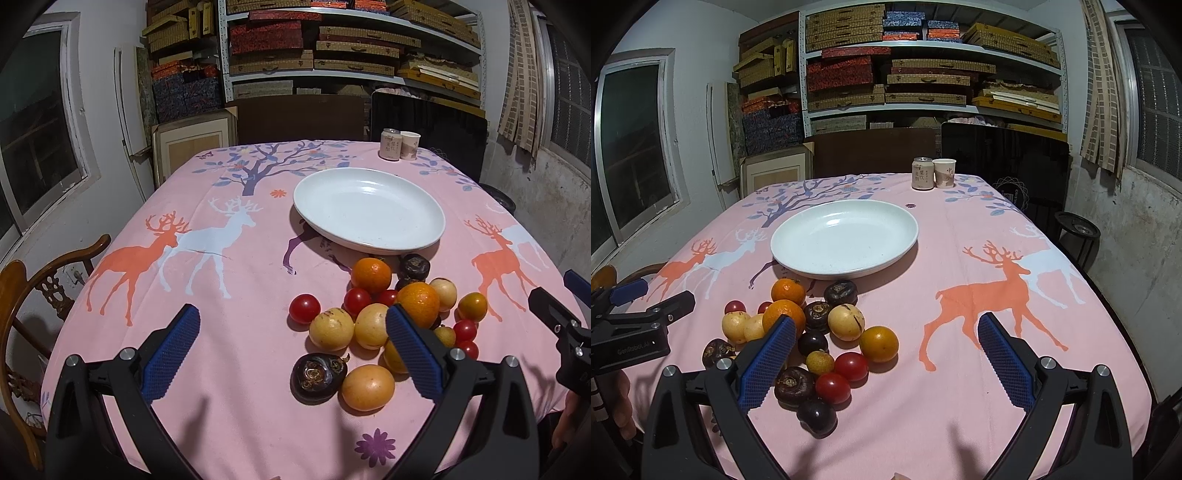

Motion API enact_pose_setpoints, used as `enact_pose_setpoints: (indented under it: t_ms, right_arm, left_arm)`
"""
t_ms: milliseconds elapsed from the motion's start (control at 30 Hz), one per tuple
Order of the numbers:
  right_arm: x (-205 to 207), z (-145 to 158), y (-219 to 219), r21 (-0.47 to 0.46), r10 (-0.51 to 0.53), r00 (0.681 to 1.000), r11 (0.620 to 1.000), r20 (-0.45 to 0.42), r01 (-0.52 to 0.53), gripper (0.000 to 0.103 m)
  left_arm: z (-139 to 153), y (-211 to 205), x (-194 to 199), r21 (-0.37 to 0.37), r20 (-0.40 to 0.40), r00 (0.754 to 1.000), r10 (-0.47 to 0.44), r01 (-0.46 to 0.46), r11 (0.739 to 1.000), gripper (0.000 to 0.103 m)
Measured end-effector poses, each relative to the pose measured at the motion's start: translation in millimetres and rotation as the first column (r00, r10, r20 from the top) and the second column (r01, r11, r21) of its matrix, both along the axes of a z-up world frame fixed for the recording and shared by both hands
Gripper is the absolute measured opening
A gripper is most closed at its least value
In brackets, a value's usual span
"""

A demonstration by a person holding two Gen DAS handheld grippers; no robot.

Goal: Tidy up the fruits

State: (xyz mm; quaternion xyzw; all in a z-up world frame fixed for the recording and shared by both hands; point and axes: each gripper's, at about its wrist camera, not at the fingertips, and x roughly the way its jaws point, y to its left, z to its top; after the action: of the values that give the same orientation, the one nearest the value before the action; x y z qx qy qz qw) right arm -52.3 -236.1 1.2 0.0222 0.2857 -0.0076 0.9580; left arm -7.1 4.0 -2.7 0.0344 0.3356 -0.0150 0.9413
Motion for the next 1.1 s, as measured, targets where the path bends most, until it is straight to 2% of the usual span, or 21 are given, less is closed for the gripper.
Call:
enact_pose_setpoints:
  t_ms: [500,633,767,967,1000,1067,1100]
  right_arm:
    - [0,0,0,-0.001,-0.001,1.000,1.000,-0.001,0.001,0.099]
    - [1,3,-9,0.005,-0.026,1.000,1.000,0.000,0.026,0.099]
    - [3,0,-15,0.017,-0.043,0.999,0.999,-0.008,0.043,0.099]
    - [5,-4,-10,0.007,-0.022,1.000,1.000,-0.018,0.022,0.099]
    - [4,-4,-10,0.005,-0.024,1.000,1.000,-0.015,0.024,0.099]
    - [4,-4,-12,0.012,-0.031,0.999,0.999,-0.014,0.031,0.099]
    - [4,-4,-14,0.016,-0.034,0.999,0.999,-0.015,0.034,0.099]
  left_arm:
    - [-1,-1,-3,0.009,-0.006,1.000,-0.007,0.007,1.000,0.099]
    - [-21,-3,-8,0.064,-0.052,0.997,-0.052,0.055,0.996,0.099]
    - [-46,-2,-13,0.075,-0.126,0.985,-0.116,0.126,0.989,0.099]
    - [-59,-24,-21,0.079,-0.133,0.961,-0.245,0.256,0.963,0.098]
    - [-62,-26,-19,0.079,-0.137,0.959,-0.248,0.261,0.962,0.097]
    - [-68,-23,-12,0.063,-0.166,0.956,-0.242,0.255,0.965,0.082]
    - [-70,-19,-8,0.024,-0.184,0.948,-0.258,0.267,0.963,0.079]
